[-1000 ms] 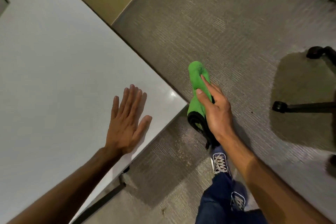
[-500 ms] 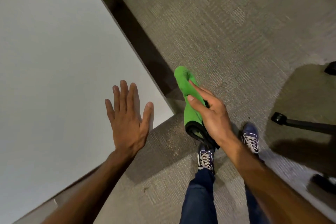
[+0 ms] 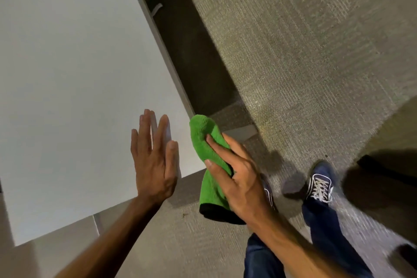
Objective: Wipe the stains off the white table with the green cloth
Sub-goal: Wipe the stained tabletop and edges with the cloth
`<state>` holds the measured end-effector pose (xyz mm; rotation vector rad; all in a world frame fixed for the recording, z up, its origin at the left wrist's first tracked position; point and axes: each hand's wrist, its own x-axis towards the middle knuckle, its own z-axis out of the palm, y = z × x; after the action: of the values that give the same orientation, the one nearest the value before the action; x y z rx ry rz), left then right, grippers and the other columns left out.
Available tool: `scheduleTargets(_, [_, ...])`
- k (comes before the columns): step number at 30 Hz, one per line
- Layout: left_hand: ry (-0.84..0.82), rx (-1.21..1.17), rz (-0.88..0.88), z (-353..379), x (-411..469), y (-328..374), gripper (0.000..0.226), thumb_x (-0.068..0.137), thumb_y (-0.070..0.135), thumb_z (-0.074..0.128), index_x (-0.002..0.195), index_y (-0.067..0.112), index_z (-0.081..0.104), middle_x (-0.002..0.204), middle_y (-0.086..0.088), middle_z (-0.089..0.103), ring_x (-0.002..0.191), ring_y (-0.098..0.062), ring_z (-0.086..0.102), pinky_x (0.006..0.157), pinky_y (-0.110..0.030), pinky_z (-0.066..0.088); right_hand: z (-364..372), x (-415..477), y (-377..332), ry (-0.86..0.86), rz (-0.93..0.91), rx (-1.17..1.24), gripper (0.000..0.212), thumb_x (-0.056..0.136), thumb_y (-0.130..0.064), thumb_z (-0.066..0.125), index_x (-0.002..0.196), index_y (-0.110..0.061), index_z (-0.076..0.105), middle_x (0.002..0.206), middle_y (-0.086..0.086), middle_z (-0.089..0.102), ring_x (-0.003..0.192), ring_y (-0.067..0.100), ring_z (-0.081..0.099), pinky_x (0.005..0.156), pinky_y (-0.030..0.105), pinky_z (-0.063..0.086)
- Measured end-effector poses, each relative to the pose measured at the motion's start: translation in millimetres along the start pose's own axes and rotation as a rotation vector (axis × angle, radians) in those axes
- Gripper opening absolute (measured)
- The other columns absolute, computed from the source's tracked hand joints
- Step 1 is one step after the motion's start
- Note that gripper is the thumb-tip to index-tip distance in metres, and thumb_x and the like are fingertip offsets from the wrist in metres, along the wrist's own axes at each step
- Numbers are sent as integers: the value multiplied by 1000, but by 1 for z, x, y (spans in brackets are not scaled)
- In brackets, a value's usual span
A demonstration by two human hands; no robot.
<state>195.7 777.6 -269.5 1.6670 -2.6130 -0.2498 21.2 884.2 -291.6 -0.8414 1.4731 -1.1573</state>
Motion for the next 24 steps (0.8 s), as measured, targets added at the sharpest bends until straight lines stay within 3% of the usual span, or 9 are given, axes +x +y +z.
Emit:
scheduleTargets(5, [12, 0, 17, 2, 0, 0, 57, 110, 37, 20, 162, 16, 26, 173, -9, 12, 161, -28, 8, 126, -61, 11, 7, 90, -20, -7, -72, -10, 44, 97, -31, 64, 139, -22, 59, 143, 3, 57, 130, 17, 50, 111, 41, 43])
scheduleTargets(11, [-3, 21, 21, 0, 1, -2, 56, 109, 31, 22, 163, 18, 21, 173, -8, 11, 161, -28, 8, 125, -63, 12, 23, 190, -49, 27, -121, -93, 43, 100, -35, 59, 141, -24, 57, 137, 5, 60, 126, 22, 53, 105, 50, 46])
scheduleTargets(14, [-5, 11, 21, 0, -1, -3, 56, 109, 31, 20, 163, 18, 22, 173, -6, 10, 161, -28, 8, 125, -63, 11, 17, 152, -36, 3, -117, -76, 44, 100, -33, 60, 142, -19, 57, 138, 6, 60, 127, 21, 53, 108, 43, 45])
scheduleTargets(18, [-11, 4, 9, -1, 1, 0, 57, 108, 31, 21, 163, 16, 23, 173, -7, 10, 161, -29, 8, 126, -62, 10, -6, 55, -4, -99, -85, -98, 48, 100, -42, 56, 145, -27, 51, 143, -5, 53, 129, 0, 43, 109, 15, 36])
scheduleTargets(22, [-14, -12, 10, -2, 2, 2, 58, 105, 24, 27, 162, 13, 26, 173, -10, 13, 161, -30, 8, 124, -65, 11, -18, -3, 10, -157, -87, -148, 47, 99, -52, 50, 144, -47, 41, 149, -21, 44, 138, 4, 40, 114, 36, 40])
scheduleTargets(24, [-18, -17, 2, -2, 2, 2, 58, 105, 25, 27, 162, 14, 26, 173, -10, 13, 161, -30, 8, 124, -66, 12, -18, 1, 8, -151, -89, -159, 47, 97, -53, 50, 142, -49, 38, 149, -26, 41, 138, 1, 38, 113, 39, 40])
